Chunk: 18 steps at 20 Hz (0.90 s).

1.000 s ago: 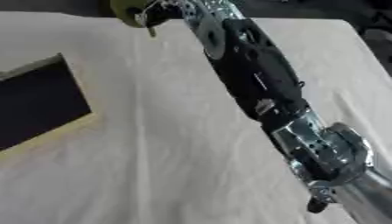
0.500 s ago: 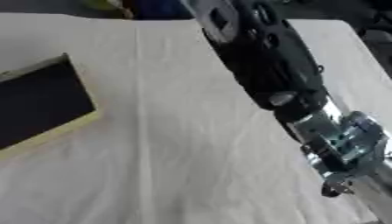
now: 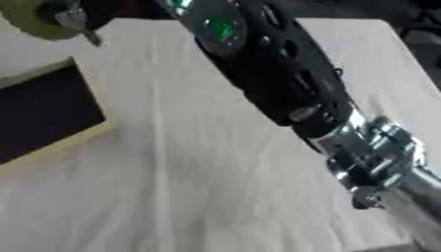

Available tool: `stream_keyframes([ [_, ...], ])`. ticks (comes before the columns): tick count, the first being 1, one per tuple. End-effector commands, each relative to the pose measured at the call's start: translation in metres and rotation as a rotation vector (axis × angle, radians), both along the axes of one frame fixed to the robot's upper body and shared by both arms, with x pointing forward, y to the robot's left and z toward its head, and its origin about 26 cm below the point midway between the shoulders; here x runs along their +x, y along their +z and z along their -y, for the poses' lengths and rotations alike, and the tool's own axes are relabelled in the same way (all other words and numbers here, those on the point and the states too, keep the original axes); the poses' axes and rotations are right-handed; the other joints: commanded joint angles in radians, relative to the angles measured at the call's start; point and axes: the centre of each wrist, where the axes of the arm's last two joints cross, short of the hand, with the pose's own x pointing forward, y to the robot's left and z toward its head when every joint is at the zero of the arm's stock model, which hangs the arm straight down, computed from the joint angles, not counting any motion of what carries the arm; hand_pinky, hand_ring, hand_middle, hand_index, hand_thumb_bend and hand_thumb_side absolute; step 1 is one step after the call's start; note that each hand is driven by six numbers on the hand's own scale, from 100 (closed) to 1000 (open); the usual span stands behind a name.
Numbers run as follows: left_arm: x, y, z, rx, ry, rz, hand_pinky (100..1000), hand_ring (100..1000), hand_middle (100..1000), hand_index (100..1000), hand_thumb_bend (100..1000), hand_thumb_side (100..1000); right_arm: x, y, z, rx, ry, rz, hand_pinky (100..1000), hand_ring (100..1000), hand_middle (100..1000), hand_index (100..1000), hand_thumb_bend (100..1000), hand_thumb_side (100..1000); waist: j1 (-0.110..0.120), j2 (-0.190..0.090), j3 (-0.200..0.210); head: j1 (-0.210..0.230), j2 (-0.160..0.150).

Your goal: Pick up objects on the table and place them in the box.

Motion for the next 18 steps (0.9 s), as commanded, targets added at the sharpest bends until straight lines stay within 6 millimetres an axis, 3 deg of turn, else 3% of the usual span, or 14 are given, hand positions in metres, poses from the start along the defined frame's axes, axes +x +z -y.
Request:
stream_keyframes([
  [1, -0.006, 0.014, -0.003, 0.019, 0.009, 0.057, 837, 755, 658, 803, 249, 597, -0.001, 0.002, -0.01, -0.017, 0.03, -0.002, 619, 505, 398, 507, 243, 100, 0.004, -0.023, 0.008, -0.015, 0.006],
  [18, -0.005, 0.016, 0.001, 0.003, -0.018, 0.069, 837, 753, 657, 803, 242, 608, 0.027, -0.058, -0.046, -0.075, 0.013, -0.107, 614, 502, 400, 508, 200, 100, -0.003, -0.007, 0.038, -0.035, -0.001],
])
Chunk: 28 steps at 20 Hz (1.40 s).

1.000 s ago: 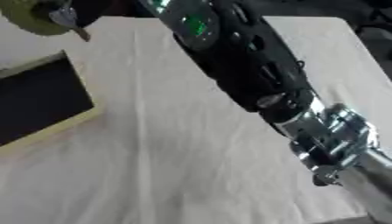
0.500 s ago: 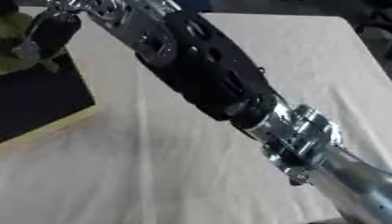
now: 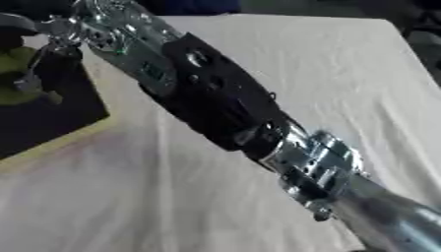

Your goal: Pick up objects on the table and place them in the box.

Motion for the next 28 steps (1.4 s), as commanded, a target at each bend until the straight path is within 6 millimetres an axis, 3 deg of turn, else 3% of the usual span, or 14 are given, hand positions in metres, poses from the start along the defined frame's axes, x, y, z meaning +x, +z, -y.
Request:
stream_keyframes([
  [1, -0.005, 0.01, 0.001, 0.01, -0.006, 0.042, 838, 753, 657, 803, 241, 609, 0.003, -0.001, -0.008, -0.007, 0.0, 0.02, 614, 502, 399, 508, 202, 100, 0.009, -0.017, 0.006, -0.012, -0.002],
  [12, -0.004, 0.012, 0.004, 0.007, -0.024, 0.045, 838, 752, 656, 802, 239, 613, 0.024, -0.037, -0.024, -0.047, -0.044, 0.042, 611, 508, 420, 529, 203, 100, 0.0, -0.012, 0.027, -0.024, -0.006],
  [15, -0.004, 0.012, 0.004, 0.006, -0.024, 0.045, 838, 751, 655, 802, 239, 613, 0.027, -0.043, -0.025, -0.075, -0.053, 0.041, 642, 576, 530, 648, 257, 100, -0.003, -0.011, 0.031, -0.024, -0.005],
  [17, -0.004, 0.012, 0.004, 0.006, -0.022, 0.045, 838, 751, 655, 802, 239, 614, 0.028, -0.042, -0.024, -0.082, -0.066, 0.047, 691, 664, 634, 728, 387, 100, -0.004, -0.011, 0.032, -0.023, -0.004],
  [22, -0.004, 0.01, 0.002, 0.004, -0.012, 0.038, 838, 751, 655, 802, 238, 614, 0.015, -0.016, -0.018, -0.009, -0.094, 0.129, 741, 765, 748, 803, 406, 100, -0.004, -0.015, 0.025, -0.015, 0.002],
  [23, -0.004, 0.01, 0.001, 0.004, -0.009, 0.038, 838, 751, 656, 802, 242, 625, 0.011, -0.008, -0.015, 0.02, -0.097, 0.149, 742, 760, 743, 801, 176, 135, -0.003, -0.016, 0.023, -0.013, 0.003],
  [24, -0.004, 0.009, 0.001, 0.004, -0.006, 0.037, 838, 751, 656, 802, 239, 613, 0.006, 0.002, -0.01, 0.058, -0.098, 0.168, 743, 757, 738, 800, 406, 100, -0.002, -0.018, 0.019, -0.011, 0.005],
  [28, -0.005, 0.005, -0.003, 0.001, 0.012, 0.024, 838, 751, 652, 802, 237, 616, -0.019, 0.048, 0.028, 0.282, -0.081, 0.203, 754, 748, 732, 800, 357, 100, 0.003, -0.028, -0.002, 0.014, 0.012],
])
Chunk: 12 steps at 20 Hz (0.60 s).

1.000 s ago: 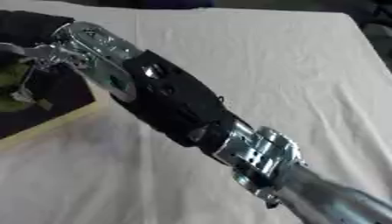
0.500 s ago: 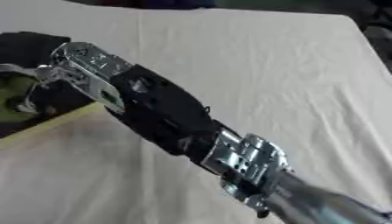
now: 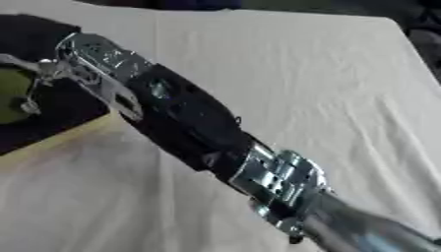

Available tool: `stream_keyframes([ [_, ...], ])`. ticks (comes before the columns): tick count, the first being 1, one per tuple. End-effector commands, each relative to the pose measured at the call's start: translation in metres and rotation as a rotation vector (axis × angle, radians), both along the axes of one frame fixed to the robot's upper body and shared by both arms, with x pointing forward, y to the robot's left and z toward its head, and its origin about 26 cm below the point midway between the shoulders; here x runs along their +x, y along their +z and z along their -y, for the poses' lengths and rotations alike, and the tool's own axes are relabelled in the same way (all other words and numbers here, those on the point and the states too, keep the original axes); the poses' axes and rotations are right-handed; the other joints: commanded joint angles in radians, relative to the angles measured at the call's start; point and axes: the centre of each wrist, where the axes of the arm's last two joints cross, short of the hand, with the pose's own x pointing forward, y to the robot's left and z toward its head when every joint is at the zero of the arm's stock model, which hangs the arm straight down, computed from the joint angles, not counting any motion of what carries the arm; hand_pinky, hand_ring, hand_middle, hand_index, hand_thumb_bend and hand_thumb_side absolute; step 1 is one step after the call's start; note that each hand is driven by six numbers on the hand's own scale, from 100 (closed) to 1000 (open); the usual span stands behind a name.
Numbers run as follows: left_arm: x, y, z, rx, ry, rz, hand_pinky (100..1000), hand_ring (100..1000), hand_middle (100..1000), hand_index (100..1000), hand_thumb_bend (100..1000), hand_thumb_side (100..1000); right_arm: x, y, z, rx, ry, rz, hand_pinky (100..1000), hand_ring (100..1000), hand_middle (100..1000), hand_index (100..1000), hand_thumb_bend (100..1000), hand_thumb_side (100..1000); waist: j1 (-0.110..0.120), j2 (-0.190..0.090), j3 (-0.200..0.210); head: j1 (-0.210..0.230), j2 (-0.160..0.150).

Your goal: Pick up objects on the table and place them in the box.

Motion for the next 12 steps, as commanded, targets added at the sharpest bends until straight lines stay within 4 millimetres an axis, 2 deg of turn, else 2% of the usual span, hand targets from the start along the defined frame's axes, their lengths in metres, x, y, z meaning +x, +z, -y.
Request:
stream_keyframes([
  [1, -0.006, 0.007, -0.005, 0.016, 0.026, 0.028, 838, 751, 651, 802, 237, 616, -0.026, 0.051, 0.038, 0.195, 0.036, 0.073, 760, 749, 735, 805, 338, 112, 0.014, -0.035, -0.009, 0.023, 0.006],
  [3, -0.006, 0.006, -0.006, 0.018, 0.034, 0.021, 838, 751, 651, 802, 237, 616, -0.043, 0.07, 0.067, 0.323, 0.065, 0.076, 771, 753, 740, 817, 310, 155, 0.016, -0.039, -0.022, 0.042, 0.008],
  [4, -0.006, 0.005, -0.007, 0.019, 0.038, 0.017, 838, 751, 651, 802, 236, 616, -0.052, 0.078, 0.081, 0.378, 0.08, 0.078, 791, 762, 750, 827, 261, 228, 0.019, -0.042, -0.03, 0.053, 0.009],
  [6, -0.006, 0.003, -0.008, 0.024, 0.045, 0.012, 839, 751, 650, 802, 235, 614, -0.069, 0.09, 0.106, 0.457, 0.107, 0.085, 817, 776, 762, 836, 206, 297, 0.025, -0.045, -0.045, 0.075, 0.009],
  [9, -0.006, 0.001, -0.009, 0.029, 0.053, 0.003, 839, 751, 650, 802, 231, 616, -0.092, 0.099, 0.138, 0.551, 0.119, 0.109, 818, 780, 767, 844, 161, 348, 0.037, -0.046, -0.065, 0.103, 0.01],
  [12, -0.006, -0.001, -0.009, 0.033, 0.06, -0.005, 839, 751, 652, 802, 229, 618, -0.111, 0.101, 0.164, 0.649, 0.131, 0.114, 820, 789, 786, 864, 100, 440, 0.048, -0.045, -0.085, 0.13, 0.009],
])
